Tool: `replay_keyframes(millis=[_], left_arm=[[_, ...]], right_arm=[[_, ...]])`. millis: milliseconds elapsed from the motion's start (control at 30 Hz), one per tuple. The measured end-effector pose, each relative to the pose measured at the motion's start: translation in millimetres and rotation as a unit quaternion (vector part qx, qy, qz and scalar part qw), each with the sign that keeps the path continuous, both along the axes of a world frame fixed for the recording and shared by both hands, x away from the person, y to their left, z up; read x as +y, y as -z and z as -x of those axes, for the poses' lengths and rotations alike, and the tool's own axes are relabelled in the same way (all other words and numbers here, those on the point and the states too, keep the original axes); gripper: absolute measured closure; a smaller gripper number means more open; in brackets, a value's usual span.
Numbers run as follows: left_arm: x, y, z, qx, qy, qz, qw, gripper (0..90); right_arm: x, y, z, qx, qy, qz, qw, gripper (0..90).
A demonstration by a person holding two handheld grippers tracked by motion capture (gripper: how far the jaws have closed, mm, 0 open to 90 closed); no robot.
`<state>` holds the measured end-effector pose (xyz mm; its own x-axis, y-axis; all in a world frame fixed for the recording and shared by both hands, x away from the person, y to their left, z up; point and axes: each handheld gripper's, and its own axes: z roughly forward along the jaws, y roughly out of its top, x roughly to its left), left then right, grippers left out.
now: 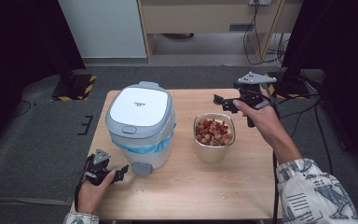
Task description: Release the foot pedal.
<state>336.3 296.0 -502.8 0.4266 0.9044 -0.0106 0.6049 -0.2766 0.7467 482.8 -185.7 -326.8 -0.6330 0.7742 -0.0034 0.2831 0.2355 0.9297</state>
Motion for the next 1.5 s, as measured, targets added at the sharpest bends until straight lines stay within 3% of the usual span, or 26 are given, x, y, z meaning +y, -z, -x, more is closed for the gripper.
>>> replay_keyframes(millis=[733, 1200, 1500], left_arm=[[1.2, 5.0, -2.8, 0.017, -0.003, -0.002, 0.9998, 6.4], [0.8, 7.5, -3.5, 0.024, -0.003, -0.012, 0.9996, 6.4], [1.7, 8.6, -3.7, 0.026, -0.005, -0.017, 0.9995, 6.7]], right_arm=[[-51.2, 30.9, 10.2, 0.012, 0.070, 0.001, 0.9975, 7.4], [-86.2, 75.1, 34.1, 0.040, 0.098, 0.009, 0.9944, 8.3], [-102.4, 114.3, 52.6, 0.064, 0.105, 0.019, 0.9922, 8.0]])
